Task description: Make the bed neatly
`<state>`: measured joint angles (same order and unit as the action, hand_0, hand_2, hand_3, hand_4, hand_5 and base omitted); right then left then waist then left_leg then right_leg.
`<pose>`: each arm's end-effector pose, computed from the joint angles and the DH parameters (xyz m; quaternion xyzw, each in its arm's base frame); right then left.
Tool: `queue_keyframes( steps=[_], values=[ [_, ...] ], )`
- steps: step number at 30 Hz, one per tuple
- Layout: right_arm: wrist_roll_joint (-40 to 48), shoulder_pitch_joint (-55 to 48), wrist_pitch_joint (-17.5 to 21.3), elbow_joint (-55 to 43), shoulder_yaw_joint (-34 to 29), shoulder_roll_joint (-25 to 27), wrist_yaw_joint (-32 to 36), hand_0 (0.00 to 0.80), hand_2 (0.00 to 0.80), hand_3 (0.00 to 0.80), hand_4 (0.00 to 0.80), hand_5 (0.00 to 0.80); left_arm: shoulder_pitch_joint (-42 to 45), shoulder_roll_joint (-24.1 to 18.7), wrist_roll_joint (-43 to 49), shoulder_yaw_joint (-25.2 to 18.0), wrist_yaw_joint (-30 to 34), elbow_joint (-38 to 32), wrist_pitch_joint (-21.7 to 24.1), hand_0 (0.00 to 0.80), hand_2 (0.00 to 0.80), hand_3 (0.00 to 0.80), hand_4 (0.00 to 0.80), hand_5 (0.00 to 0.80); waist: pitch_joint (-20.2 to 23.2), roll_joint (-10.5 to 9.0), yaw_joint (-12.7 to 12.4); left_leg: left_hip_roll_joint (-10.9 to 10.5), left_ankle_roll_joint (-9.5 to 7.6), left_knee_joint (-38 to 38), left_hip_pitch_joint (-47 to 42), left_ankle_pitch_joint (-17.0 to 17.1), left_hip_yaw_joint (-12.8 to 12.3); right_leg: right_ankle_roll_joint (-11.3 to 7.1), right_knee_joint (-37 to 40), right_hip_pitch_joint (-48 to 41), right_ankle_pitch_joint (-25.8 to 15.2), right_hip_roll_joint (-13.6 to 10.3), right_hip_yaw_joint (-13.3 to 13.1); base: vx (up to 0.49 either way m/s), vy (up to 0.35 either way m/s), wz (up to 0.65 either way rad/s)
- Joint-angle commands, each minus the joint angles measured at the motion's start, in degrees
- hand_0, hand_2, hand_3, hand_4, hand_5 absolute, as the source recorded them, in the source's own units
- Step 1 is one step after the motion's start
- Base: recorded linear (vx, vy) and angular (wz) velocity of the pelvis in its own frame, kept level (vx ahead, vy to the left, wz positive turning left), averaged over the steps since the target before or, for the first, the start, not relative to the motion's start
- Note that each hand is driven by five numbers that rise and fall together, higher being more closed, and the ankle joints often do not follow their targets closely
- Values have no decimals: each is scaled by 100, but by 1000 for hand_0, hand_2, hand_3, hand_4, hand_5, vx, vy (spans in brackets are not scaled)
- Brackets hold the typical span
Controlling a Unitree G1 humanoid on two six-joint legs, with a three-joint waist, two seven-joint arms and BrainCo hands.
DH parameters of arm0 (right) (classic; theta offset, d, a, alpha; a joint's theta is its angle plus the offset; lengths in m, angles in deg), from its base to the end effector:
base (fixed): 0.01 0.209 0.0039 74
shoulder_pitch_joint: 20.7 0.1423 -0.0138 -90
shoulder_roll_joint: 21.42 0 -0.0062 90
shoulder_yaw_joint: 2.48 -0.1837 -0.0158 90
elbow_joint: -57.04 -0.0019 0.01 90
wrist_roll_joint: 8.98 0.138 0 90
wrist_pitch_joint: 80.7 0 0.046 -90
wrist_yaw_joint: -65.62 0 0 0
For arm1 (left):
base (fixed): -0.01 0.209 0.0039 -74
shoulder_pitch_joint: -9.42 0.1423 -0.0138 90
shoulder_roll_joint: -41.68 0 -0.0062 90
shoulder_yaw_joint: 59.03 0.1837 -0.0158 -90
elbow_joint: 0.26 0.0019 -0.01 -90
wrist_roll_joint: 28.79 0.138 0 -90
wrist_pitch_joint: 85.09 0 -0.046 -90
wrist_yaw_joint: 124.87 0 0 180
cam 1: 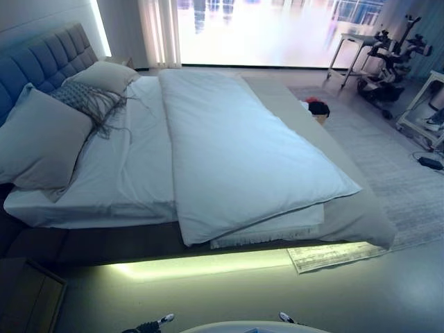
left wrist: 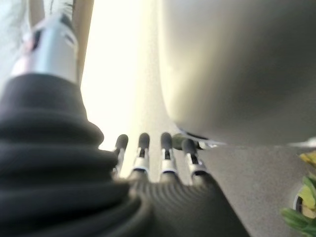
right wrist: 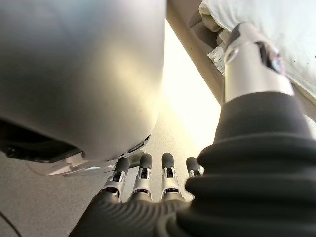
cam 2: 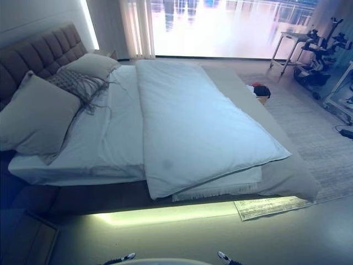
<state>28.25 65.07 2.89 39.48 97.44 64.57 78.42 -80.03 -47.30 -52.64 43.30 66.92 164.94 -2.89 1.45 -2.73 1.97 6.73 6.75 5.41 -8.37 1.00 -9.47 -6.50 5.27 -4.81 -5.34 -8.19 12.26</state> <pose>0.0328 -0.2121 -0.1243 0.2053 0.6141 -0.1033 0.7551 0.0466 0.2307 -0.1194 -0.0715 0.6523 0.0452 0.7532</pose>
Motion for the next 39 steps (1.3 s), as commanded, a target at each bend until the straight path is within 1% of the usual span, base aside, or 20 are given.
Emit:
queue_keyframes(
  steps=[1, 4, 7, 15, 22, 25, 27, 29, 31, 32, 33, 34, 36, 37, 38, 39],
  values=[
    [107, 582, 149, 55, -83, -57, 159, 0, 0, 0, 0, 0, -299, 325, -59, 98, 144, 163, -27, 0, 0, 0, 0, 0, -251, 168, -116, -353, -390, -79, 12, -466, 106, 0, -74, -235, 506, 186, 66, 0, 0, 0],
    [61, 527, 162, 102, -104, -44, 113, 0, 0, 0, 0, 0, -220, 317, -202, 100, 157, 138, 230, 0, 0, 0, 0, 0, -234, 166, -105, -354, -397, -71, 14, -469, 92, 9, -63, -223, 503, 205, 52, 0, 0, 0],
    [67, 553, 169, 189, -162, -33, 150, 0, 0, 0, 0, 0, -188, 321, -118, 131, 209, 124, 299, 0, 0, 0, 0, 0, -243, 173, -129, -354, -388, -82, 34, -460, 104, 10, -59, -211, 489, 210, 47, 0, 0, 0],
    [22, 580, 233, 374, -201, -42, 179, 0, 0, 0, 0, 0, -206, 342, -70, 132, 215, 112, 259, 0, 0, 0, 0, 0, -247, 246, -133, -366, -392, -73, 30, -461, 124, 25, -27, -226, 494, 212, 53, 0, 0, 0],
    [82, 596, 264, 402, -223, -21, 71, 0, 0, 0, 0, 0, -236, 345, -48, 175, 190, 64, 160, 0, 0, 0, 0, 0, -225, 293, -104, -362, -392, -78, -7, -466, 85, 28, -27, -249, 508, 210, 42, 0, 0, 0],
    [59, 620, 112, 428, -242, -13, 38, 0, 0, 0, 0, 0, -263, 357, -47, 174, 150, 80, 87, 0, 0, 0, 0, 0, -234, 314, -84, -357, -393, -86, -14, -469, 64, 34, -27, -249, 505, 219, 38, 7, -24, -3],
    [-16, 621, -40, 474, -228, -37, 260, 0, 0, 0, 0, 0, -247, 361, -8, 178, 140, 102, 70, 0, 0, 0, 0, 0, -224, 331, -67, -348, -394, -69, -38, -457, 65, 42, -27, -260, 509, 241, 18, 49, -85, -5],
    [56, 622, -94, 473, -166, -59, 411, 0, 0, 0, 0, 0, -240, 340, 74, 163, 162, 78, 33, 0, 0, 0, 0, 0, -226, 339, -65, -336, -392, -70, -45, -442, 59, 60, -58, -271, 538, 257, 15, 49, -92, -3],
    [321, 640, 77, 459, -143, -76, 275, 0, 0, 0, 0, 0, -270, 316, 194, 190, 164, 70, -51, 0, 0, 0, 0, 0, -252, 355, -57, -328, -398, -113, -21, -430, 91, 86, -174, -246, 596, 276, -12, 54, -103, -1],
    [473, 656, 213, 453, -179, -72, 93, 0, 0, 0, 0, 0, -289, 301, 227, 203, 154, 93, -63, 0, 0, 0, 0, 0, -269, 361, -32, -319, -405, -149, -12, -426, 101, 104, -259, -212, 630, 293, -44, 62, -97, -1],
    [489, 660, 237, 448, -194, -67, 27, 0, 0, 0, 0, 0, -292, 298, 238, 201, 152, 100, -67, 0, 0, 0, 0, 0, -275, 362, -18, -312, -407, -176, -7, -431, 101, 113, -287, -199, 643, 301, -60, 83, -114, -2],
    [415, 666, 253, 439, -234, -44, -58, 0, 0, 0, 0, 0, -278, 295, 204, 177, 113, 109, -69, 0, 0, 0, 0, 0, -292, 359, 23, -279, -405, -284, 4, -459, 88, 143, -339, -178, 672, 324, -112, 98, -120, -4],
    [226, 691, 243, 444, -263, -6, -143, 0, 0, 0, 0, 0, -240, 297, 33, 142, -6, 83, -83, 0, 0, 0, 0, 0, -344, 325, 95, -174, -362, -686, 89, -523, -22, 230, -450, -124, 726, 350, -210, 103, -129, -10],
    [149, 696, 183, 422, -258, 19, -133, 0, 0, 0, 0, 0, -239, 294, -41, 106, -34, 73, -65, 0, 0, 0, 0, 0, -393, 293, 106, -113, -325, -1053, 242, -457, -62, 293, -518, -94, 749, 356, -236, 49, -131, -18],
    [109, 703, 73, 387, -235, 57, -93, 0, 0, 0, 0, 0, -253, 305, -118, 86, -60, 56, -32, 0, 0, 0, 0, 0, -480, 228, 91, -52, -286, -1758, 586, -242, -48, 392, -579, -72, 764, 344, -247, 11, -141, -26],
    [123, 714, 8, 362, -217, 92, -50, 0, 0, 0, 0, 0, -271, 318, -172, 92, -78, 44, -4, 0, 0, 0, 0, 0, -553, 192, 63, -17, -256, -2341, 973, -67, 18, 476, -631, -53, 784, 340, -231, -15, -147, -37]
  ],
)
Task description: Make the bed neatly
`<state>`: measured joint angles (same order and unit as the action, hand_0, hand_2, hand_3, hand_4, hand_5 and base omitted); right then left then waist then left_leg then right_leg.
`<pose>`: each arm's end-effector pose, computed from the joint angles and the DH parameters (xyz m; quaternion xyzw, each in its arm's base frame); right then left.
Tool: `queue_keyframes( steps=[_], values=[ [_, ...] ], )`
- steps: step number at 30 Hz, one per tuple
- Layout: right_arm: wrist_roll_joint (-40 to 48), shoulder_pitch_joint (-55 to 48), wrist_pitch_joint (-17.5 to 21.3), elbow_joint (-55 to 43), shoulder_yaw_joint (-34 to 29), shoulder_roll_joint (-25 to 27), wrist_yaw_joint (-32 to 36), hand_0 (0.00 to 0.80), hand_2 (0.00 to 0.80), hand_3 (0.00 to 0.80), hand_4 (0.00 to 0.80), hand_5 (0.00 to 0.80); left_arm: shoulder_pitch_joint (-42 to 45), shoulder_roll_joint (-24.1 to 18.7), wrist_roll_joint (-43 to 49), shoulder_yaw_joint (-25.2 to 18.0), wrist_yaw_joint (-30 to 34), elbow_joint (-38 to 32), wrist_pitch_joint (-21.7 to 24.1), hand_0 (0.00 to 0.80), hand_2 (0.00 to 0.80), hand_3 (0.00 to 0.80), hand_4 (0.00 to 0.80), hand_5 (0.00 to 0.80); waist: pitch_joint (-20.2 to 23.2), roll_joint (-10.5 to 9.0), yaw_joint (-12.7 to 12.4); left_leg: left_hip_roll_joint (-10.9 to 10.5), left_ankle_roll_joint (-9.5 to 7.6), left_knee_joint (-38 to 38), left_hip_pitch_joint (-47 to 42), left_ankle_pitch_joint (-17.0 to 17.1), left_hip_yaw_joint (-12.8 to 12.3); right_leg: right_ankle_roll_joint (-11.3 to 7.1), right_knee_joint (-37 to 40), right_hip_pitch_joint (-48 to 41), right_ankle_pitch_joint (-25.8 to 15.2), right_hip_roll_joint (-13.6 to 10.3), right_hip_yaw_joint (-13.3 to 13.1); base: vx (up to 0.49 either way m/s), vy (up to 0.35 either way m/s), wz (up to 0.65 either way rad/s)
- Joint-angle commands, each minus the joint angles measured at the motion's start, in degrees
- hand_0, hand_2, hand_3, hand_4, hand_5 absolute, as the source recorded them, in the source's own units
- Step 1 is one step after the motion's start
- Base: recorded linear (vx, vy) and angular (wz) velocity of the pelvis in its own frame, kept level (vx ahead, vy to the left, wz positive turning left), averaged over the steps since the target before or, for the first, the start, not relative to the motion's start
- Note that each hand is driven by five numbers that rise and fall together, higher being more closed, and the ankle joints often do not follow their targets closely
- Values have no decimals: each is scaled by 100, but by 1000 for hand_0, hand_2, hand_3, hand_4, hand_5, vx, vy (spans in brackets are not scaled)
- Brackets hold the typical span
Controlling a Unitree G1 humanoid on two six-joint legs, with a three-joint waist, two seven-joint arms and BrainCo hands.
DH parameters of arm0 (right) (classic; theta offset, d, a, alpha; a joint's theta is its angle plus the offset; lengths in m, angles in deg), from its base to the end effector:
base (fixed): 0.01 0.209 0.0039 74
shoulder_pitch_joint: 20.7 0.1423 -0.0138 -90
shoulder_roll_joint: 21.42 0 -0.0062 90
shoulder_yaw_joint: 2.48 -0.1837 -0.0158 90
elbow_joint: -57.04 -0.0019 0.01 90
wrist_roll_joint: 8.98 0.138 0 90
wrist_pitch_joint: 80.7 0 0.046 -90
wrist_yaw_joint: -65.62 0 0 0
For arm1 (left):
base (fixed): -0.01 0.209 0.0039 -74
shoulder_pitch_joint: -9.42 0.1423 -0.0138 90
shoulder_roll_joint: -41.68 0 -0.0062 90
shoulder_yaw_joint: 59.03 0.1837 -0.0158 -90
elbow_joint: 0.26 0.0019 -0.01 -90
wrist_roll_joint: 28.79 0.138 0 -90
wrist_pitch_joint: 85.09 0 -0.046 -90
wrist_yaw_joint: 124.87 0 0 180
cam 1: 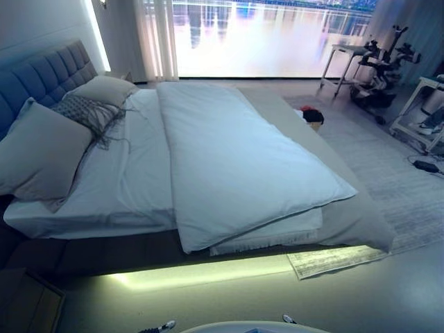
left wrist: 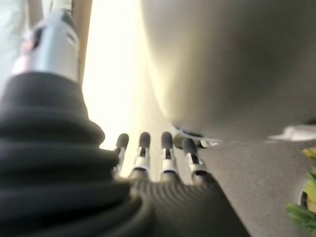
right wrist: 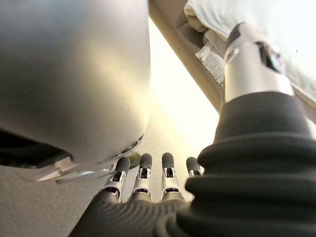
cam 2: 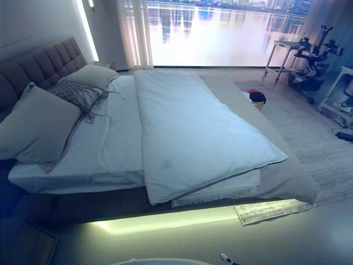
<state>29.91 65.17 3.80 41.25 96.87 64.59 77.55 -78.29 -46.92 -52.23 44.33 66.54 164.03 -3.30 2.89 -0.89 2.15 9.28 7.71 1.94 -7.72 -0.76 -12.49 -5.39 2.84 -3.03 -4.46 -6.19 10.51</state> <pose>0.0287 -0.2140 -0.1246 0.2105 0.6136 -0.1280 0.7502 0.0373 0.2271 -0.1211 -0.0665 0.6635 0.0384 0.7442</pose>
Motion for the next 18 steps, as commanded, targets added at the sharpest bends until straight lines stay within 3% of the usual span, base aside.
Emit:
queue_keyframes(
  steps=[1, 2, 3, 6, 9, 11, 13, 15, 18],
  values=[
    [-48, 724, -189, 157, -135, 141, 111, 0, 0, 0, 0, 0, -474, 296, -250, 1, -44, 130, 63, 0, 0, 0, 0, 0, -805, -7, -8, -271, -302, -2580, 1385, 346, 452, 459, -478, -219, 734, 148, -38, 11, -102, -52],
    [-171, 764, -304, 144, -81, 200, 120, 0, 0, 0, 0, 0, -502, 325, -266, -14, -22, 147, 67, 0, 0, 0, 0, 0, -951, 21, -86, -314, -218, -2839, 1793, 627, 595, 509, -603, -236, 796, 178, -67, 46, -43, -51],
    [-215, 782, -326, 152, -68, 217, 106, 0, 0, 0, 0, 0, -509, 339, -263, -22, -10, 165, 67, 0, 0, 0, 0, 0, -998, 59, -94, -314, -189, -2781, 1850, 665, 623, 506, -644, -261, 835, 206, -68, 184, 58, -30],
    [-151, 822, -301, 223, -78, 303, 198, 0, 0, 0, 0, 0, -385, 368, -223, -101, -1, 273, 94, 0, 0, 0, 0, 0, -1097, 247, -193, -222, -130, -1252, 1644, 902, 350, 385, -616, -556, 1040, 345, -94, 315, 129, -30],
    [-161, 760, -313, 195, -83, 328, 274, 0, 0, 0, 0, 0, -244, 357, -194, -110, -7, 366, 148, 0, 0, 0, 0, 0, -1103, 317, -378, -187, -34, 227, 1740, 1306, 479, 313, -486, -1009, 1296, 440, -250, 375, 147, -12],
    [-107, 709, -266, 260, -88, 339, 303, 0, 0, 0, 0, 0, -131, 366, -89, -156, -52, 447, 241, 0, 0, 0, 0, 0, -1077, 298, -497, -155, 24, 306, 2038, 1385, 679, 301, -427, -1320, 1554, 455, -328, 388, 143, 3],
    [-75, 681, -216, 306, -107, 340, 358, 0, 0, 0, 0, 0, -50, 369, -13, -200, -85, 496, 275, 0, 0, 0, 0, 0, -1030, 306, -560, -97, 51, 306, 2124, 1449, 694, 265, -405, -1521, 1730, 422, -402, 375, 203, -8],
    [-60, 708, -161, 378, -148, 297, 372, 0, 0, 0, 0, 0, 22, 364, 30, -299, -144, 552, 303, 0, 0, 0, 0, 0, -927, 286, -599, -56, -17, 306, 2107, 1169, 554, 147, -447, -1662, 1816, 246, -390, 459, 299, -15],
    [146, 694, -128, 358, -249, 203, 449, 0, 0, 0, 0, 0, -47, 229, 66, -374, -144, 614, 298, 0, 0, 0, 0, 0, -796, 204, -645, -133, -151, 62, 1871, 1131, 431, -76, -517, -1823, 1784, -78, -266, 423, 291, -23]
  ],
)
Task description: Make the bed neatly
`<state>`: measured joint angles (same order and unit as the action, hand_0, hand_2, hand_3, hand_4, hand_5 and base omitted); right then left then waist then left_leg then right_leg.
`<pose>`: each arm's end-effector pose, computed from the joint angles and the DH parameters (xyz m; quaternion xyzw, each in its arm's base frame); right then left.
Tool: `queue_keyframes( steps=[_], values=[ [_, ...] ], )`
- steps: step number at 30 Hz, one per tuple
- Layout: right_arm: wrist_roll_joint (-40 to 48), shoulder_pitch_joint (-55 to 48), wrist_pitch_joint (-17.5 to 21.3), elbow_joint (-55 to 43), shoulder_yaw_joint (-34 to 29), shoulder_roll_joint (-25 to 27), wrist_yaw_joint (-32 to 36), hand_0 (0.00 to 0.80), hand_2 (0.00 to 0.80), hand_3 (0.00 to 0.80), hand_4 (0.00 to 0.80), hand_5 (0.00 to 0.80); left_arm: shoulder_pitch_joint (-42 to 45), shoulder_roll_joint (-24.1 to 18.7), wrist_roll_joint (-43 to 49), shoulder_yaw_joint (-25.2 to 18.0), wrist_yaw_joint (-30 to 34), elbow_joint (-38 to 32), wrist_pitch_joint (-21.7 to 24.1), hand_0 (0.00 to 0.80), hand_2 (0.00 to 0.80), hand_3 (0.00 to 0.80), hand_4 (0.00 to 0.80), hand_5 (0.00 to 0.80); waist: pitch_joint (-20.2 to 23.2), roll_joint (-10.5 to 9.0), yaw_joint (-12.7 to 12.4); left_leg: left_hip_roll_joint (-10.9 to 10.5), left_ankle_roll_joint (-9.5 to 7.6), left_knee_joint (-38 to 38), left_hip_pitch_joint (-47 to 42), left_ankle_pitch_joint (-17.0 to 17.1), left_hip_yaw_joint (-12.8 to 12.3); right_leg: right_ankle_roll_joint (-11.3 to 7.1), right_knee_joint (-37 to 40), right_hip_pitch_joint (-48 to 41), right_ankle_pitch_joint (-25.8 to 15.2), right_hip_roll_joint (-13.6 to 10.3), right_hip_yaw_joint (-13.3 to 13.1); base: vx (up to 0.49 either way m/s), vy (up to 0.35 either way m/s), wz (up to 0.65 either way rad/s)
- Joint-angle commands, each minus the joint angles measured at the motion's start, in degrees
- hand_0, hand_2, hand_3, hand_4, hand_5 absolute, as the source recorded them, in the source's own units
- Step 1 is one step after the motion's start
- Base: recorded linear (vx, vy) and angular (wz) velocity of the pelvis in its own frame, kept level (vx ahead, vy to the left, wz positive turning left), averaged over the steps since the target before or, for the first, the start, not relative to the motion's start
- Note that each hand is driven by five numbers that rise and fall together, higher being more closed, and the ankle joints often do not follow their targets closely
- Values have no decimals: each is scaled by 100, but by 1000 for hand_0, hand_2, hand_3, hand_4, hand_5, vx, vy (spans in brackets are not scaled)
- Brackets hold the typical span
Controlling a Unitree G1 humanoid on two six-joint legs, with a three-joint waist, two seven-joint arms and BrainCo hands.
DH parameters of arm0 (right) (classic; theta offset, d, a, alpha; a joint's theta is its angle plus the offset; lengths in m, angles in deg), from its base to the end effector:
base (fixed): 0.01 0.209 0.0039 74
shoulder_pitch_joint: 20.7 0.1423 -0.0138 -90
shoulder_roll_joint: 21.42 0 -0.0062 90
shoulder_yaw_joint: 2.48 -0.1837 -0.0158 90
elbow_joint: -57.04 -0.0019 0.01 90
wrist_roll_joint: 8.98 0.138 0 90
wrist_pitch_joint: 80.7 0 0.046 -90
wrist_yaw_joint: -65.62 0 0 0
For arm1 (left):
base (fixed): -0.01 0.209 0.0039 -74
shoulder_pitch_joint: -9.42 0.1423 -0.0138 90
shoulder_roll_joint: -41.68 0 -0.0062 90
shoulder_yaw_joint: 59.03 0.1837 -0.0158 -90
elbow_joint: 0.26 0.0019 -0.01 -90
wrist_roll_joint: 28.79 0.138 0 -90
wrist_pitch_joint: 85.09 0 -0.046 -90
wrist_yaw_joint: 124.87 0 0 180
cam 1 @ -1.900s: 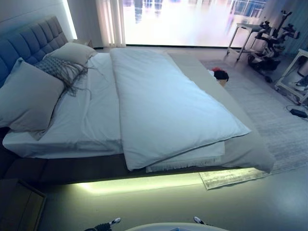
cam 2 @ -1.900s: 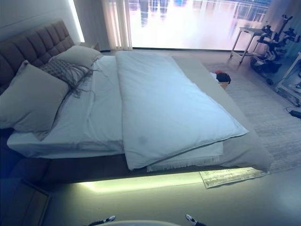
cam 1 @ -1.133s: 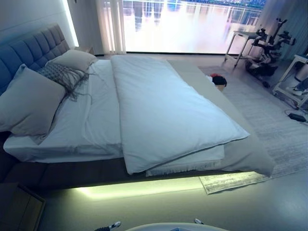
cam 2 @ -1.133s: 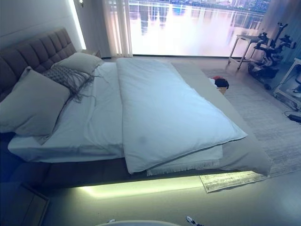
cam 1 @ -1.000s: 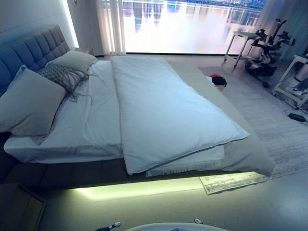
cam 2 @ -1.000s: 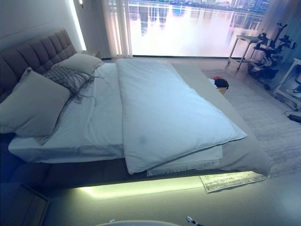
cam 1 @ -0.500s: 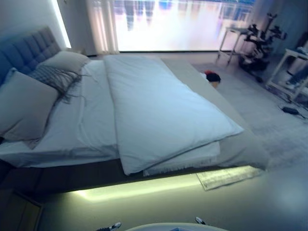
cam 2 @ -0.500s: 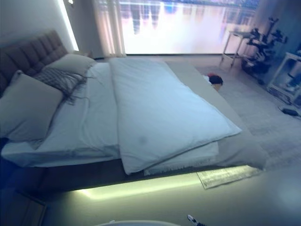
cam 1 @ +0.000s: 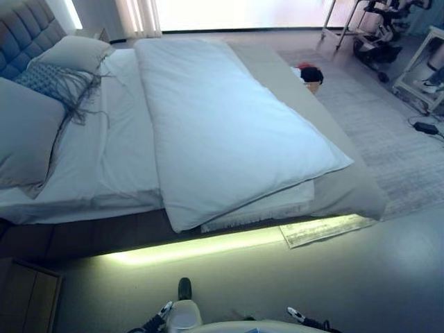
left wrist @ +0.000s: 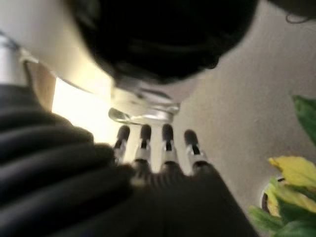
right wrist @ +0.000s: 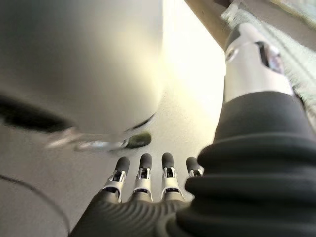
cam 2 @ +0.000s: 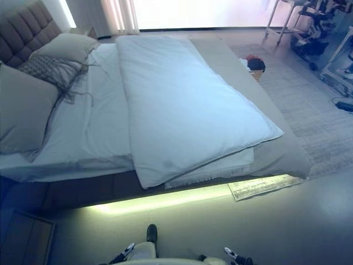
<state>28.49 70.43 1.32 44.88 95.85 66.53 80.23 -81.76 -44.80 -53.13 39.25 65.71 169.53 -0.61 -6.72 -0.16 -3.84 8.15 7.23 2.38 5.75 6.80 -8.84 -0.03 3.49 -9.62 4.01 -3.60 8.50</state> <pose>0.0504 -0.2272 -0.1201 0.2084 0.6131 -0.1143 0.7534 0.0460 0.2210 -0.1224 -0.0998 0.6470 0.0761 0.7521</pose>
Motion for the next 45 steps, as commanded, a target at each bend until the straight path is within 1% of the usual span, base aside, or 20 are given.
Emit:
queue_keyframes(
  steps=[1, 4, 6, 7, 8, 9, 10, 11, 14, 15, 16, 18, 19, 20, 24, 27, 28, 29, 34, 45],
  values=[
    [289, 163, 128, -13, -154, -2, 189, 0, 0, 0, 0, 0, 291, 1, 163, 132, -47, 69, 47, 0, 0, 0, 0, 0, 176, 113, -49, -35, -117, -15, 522, 354, 65, -627, -582, -1172, 927, -365, -56, 305, 230, -36],
    [387, 135, 224, -106, -242, -89, 109, 0, 0, 0, 0, 0, 82, -139, 367, 108, 54, 62, -22, 0, 0, 0, 0, 0, 301, 3, -15, -161, -345, -329, 494, 71, 76, -766, -932, -1066, 772, -602, 13, 362, 298, -16],
    [457, 95, 306, -169, -295, -130, 52, 0, 0, 0, 0, 0, -66, -211, 421, 222, 72, 28, -19, 0, 0, 0, 0, 0, 382, -101, 24, -375, -573, -364, 454, -120, 64, -900, -1457, -854, 151, -842, -47, 315, 299, 14],
    [363, 71, 345, -176, -324, -137, 81, 0, 0, 0, 0, 0, -119, -234, 437, 266, 78, 4, 1, 0, 0, 0, 0, 0, 403, -103, 55, -460, -655, -330, 361, -189, 48, -946, -2044, -573, -355, -1056, -63, 331, 343, 3],
    [291, 53, 363, -194, -330, -127, 133, 0, 0, 0, 0, 0, -179, -262, 389, 349, 57, -51, 38, 0, 0, 0, 0, 0, 392, -34, 144, -516, -729, -256, 171, -241, 51, -909, -2507, -97, -667, -1115, -112, 285, 289, -1],
    [284, 52, 365, -196, -329, -117, 154, 0, 0, 0, 0, 0, -187, -278, 363, 356, 47, -75, 32, 0, 0, 0, 0, 0, 389, -25, 170, -535, -740, -230, 114, -253, 31, -895, -2599, 53, -704, -1123, -140, 343, 260, 7],
    [333, 75, 358, -196, -279, -85, 235, 0, 0, 0, 0, 0, -271, -326, 250, 411, 22, -134, 30, 0, 0, 0, 0, 0, 344, 47, 266, -513, -748, -181, -49, -287, -10, -766, -2496, 480, -495, -906, -108, 247, 129, 14],
    [366, 92, 356, -183, -260, -81, 288, 0, 0, 0, 0, 0, -297, -336, 221, 422, 17, -146, 34, 0, 0, 0, 0, 0, 320, 55, 294, -511, -740, -156, -100, -285, -19, -729, -2472, 569, -386, -861, -80, 253, 83, 17],
    [920, 306, 161, -253, -126, -100, 577, 0, 0, 0, 0, 0, -512, -381, 113, 501, -4, -197, 126, 0, 0, 0, 0, 0, 149, 96, 321, -421, -627, -196, -183, -341, -103, -599, -1659, 1077, -119, -572, 132, 74, -81, 4],
    [1388, 444, -25, -324, -88, -125, 705, 0, 0, 0, 0, 0, -603, -374, 27, 548, -2, -244, 180, 0, 0, 0, 0, 0, 34, 58, 369, -453, -618, -306, -107, -389, -70, -631, -1270, 1408, -310, -455, 26, -175, -188, 6],
    [1824, 713, -33, -444, -20, -151, 791, 0, 0, 0, 0, 0, -796, -381, -12, 604, -8, -299, 272, 0, 0, 0, 0, 0, -230, 50, 426, -438, -619, -536, 168, -444, 21, -622, -1260, 2013, -498, -375, -210, -240, -193, 8],
    [2180, 1140, 226, -626, 110, -269, 573, 0, 0, 0, 0, 0, -1054, -413, -68, 703, -45, -354, 286, 0, 0, 0, 0, 0, -554, -51, 488, -394, -655, -1252, 879, -611, 2, -599, -1588, 2811, -649, -407, -466, -278, -185, 43],
    [2199, 1190, 344, -649, 171, -286, 435, 0, 0, 0, 0, 0, -1087, -409, -113, 739, -64, -337, 275, 0, 0, 0, 0, 0, -567, -67, 498, -374, -686, -1438, 1044, -676, -36, -590, -1699, 2883, -595, -409, -499, -32, -147, 84],
    [2082, 1207, 463, -694, 152, -307, 43, 0, 0, 0, 0, 0, -1016, -337, -163, 748, -99, -364, 248, 0, 0, 0, 0, 0, -577, -83, 465, -398, -706, -1842, 1239, -819, 6, -550, -1933, 2925, -459, -453, -462, 147, -80, 98],
    [2317, 1385, 712, -733, -44, -219, -362, 0, 0, 0, 0, 0, -1127, -318, -128, 802, -88, -318, 265, 0, 0, 0, 0, 0, -749, -204, 391, -349, -666, -2629, 1992, -1119, 189, -387, -2456, 3393, -159, -471, -340, 54, -147, 50],
    [2611, 1636, 707, -683, -177, -96, -473, 0, 0, 0, 0, 0, -1270, -374, -267, 861, -52, -276, 282, 0, 0, 0, 0, 0, -906, -180, 324, -348, -627, -3005, 2497, -1205, 353, -277, -2972, 3869, 41, -506, -243, -44, -90, 11],
    [2663, 1745, 739, -670, -208, -46, -565, 0, 0, 0, 0, 0, -1321, -403, -329, 853, -25, -277, 283, 0, 0, 0, 0, 0, -974, -155, 298, -356, -588, -3225, 2633, -1418, 449, -263, -3264, 4013, 281, -504, -256, 31, -49, 20],
    [2664, 1772, 743, -665, -217, -34, -581, 0, 0, 0, 0, 0, -1335, -409, -331, 847, -16, -274, 284, 0, 0, 0, 0, 0, -978, -152, 295, -356, -589, -3265, 2686, -1432, 463, -253, -3316, 4066, 301, -508, -251, 25, -51, 21],
    [2834, 2427, 558, -491, -274, 366, -773, 0, 0, 0, 0, 0, -1618, -486, -513, 911, 26, -289, 209, 0, 0, 0, 0, 0, -1170, -27, 170, -408, -685, -4085, 3558, -1655, 723, -63, -4311, 5004, 584, -608, -216, -27, -28, 11],
    [3117, 3309, 461, -640, -261, 950, -715, 0, 0, 0, 0, 0, -1654, -559, -723, 982, 39, -388, 99, 0, 0, 0, 0, 0, -1309, 174, 43, -512, -859, -5289, 4829, -1958, 848, 130, -5614, 6234, 876, -720, -294, 30, 10, 10]
  ],
)
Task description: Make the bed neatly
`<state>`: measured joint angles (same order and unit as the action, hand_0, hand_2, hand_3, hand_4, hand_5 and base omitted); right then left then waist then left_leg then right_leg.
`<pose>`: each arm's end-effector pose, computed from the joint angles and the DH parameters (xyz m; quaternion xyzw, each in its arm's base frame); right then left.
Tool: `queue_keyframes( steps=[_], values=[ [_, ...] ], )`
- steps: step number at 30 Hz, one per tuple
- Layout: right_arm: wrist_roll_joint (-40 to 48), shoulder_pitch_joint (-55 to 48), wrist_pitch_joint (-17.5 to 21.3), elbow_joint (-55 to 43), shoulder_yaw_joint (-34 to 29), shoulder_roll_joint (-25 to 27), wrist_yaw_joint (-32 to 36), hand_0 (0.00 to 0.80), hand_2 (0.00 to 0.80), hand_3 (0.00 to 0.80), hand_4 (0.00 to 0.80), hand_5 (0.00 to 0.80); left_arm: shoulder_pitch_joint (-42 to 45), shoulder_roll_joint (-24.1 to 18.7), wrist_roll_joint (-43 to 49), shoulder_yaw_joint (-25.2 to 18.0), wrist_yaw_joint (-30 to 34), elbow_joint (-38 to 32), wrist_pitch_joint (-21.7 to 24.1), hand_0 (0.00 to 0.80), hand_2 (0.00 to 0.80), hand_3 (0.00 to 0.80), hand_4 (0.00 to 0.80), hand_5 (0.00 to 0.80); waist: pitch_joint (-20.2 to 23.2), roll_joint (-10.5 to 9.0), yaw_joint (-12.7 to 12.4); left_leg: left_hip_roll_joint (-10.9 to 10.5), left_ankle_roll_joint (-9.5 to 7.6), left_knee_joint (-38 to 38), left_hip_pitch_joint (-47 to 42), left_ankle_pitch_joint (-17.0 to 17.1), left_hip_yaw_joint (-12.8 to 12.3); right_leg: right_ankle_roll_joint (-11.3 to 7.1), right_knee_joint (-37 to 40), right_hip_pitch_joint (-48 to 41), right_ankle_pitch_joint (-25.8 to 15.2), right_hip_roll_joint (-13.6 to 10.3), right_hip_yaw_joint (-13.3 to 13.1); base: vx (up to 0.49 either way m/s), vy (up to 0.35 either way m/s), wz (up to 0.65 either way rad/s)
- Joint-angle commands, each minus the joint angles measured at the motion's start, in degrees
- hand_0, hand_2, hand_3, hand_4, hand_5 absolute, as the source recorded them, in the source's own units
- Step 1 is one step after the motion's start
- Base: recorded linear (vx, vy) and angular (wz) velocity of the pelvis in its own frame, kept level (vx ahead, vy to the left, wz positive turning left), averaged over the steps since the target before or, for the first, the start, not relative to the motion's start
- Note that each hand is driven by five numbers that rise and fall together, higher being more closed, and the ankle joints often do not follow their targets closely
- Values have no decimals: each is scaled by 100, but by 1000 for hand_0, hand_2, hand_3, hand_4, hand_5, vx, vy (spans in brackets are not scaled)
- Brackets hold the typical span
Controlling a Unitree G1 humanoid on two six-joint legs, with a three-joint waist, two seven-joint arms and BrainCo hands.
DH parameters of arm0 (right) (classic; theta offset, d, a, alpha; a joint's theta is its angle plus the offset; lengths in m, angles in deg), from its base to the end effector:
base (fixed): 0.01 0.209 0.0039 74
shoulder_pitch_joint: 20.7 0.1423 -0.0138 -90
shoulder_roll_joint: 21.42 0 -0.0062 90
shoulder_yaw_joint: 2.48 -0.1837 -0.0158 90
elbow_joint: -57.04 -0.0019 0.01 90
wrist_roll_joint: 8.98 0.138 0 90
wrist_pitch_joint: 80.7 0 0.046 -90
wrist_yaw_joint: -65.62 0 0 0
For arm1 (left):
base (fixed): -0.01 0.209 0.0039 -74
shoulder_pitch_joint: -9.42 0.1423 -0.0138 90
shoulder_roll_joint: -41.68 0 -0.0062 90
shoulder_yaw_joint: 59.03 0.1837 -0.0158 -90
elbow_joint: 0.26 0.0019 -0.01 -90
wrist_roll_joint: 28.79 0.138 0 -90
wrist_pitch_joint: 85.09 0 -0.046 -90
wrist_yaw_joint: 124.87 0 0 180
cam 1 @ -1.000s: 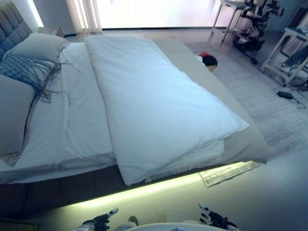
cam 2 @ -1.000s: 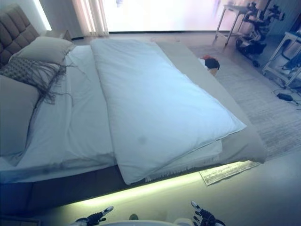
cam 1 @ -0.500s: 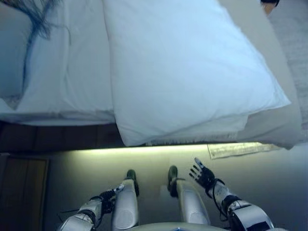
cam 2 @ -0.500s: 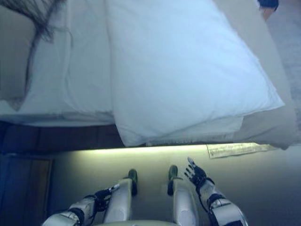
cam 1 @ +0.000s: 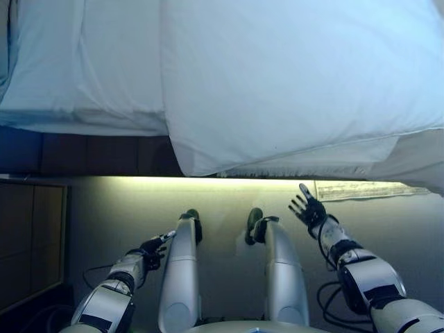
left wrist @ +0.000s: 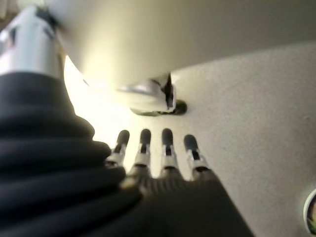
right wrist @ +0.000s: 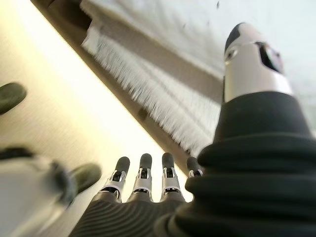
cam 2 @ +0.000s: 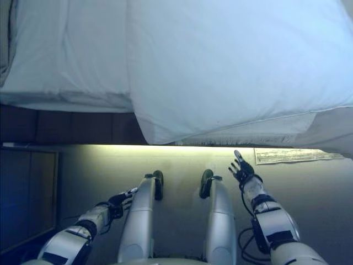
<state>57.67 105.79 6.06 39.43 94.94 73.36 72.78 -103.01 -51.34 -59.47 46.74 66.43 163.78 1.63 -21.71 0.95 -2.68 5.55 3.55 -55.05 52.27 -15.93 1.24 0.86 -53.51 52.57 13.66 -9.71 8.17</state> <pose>0.2755 -0.2369 0.0006 0.3571 0.2384 -0.1367 0.8927 0.1967 0.2381 -0.0649 -0.0426 0.4508 0.0184 0.8914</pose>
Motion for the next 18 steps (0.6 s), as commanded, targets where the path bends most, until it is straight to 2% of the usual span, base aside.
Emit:
queue_keyframes(
  steps=[1, 7, 18],
  values=[
    [158, -140, -15, -149, -173, 350, 12, 0, 0, 0, 0, 0, 500, 84, -87, 231, -18, 175, -128, 0, 0, 0, 0, 0, 178, 80, -85, -267, -511, 331, 301, 285, -156, 58, -54, 135, -57, -118, -272, 64, 47, 15],
    [126, 605, -237, -363, -152, 915, -90, 0, 0, 0, 0, 0, 724, 50, -273, 282, 105, 113, 21, 0, 0, 0, 0, 0, 102, 110, -180, -318, -618, -206, 805, 138, -153, 154, -615, 654, 63, -139, -284, 59, 59, 4],
    [245, 1834, -315, -514, 6, 1621, -266, 0, 0, 0, 0, 0, 979, -25, -613, 373, 293, 60, 210, 0, 0, 0, 0, 0, -72, 145, -334, -336, -721, -1104, 1524, -123, -163, 284, -1480, 1301, 370, -191, -253, 17, 12, 0]
  ],
)
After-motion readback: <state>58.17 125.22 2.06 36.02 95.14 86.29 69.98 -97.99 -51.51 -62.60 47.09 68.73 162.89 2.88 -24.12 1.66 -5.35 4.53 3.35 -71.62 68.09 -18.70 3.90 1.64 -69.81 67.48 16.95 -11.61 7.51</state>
